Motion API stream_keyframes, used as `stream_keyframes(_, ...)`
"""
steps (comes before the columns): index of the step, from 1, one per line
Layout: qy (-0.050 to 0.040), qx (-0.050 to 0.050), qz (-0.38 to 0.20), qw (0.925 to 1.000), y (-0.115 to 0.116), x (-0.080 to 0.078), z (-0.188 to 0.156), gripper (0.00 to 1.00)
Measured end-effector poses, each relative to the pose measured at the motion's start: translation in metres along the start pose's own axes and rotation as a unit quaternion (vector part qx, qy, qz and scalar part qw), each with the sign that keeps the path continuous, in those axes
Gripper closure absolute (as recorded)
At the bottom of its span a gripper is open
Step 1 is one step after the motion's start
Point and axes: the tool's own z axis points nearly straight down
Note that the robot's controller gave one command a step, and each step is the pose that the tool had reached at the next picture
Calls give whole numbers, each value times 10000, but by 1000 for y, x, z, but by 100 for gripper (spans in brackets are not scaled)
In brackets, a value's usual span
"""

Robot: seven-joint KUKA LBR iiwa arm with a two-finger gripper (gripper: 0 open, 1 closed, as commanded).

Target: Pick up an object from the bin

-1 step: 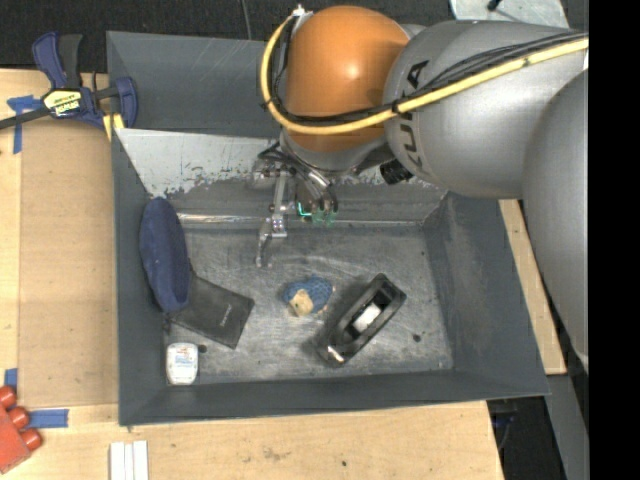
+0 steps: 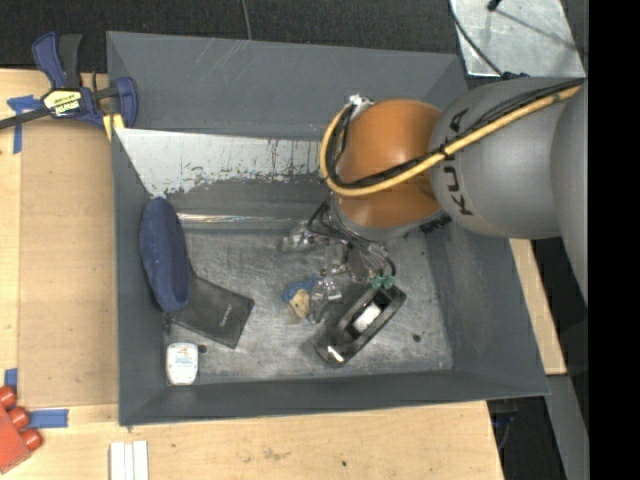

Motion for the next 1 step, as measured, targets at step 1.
stream_keyframes(1, -99, -20, -1044, 9945, -21, 9, 41, 0)
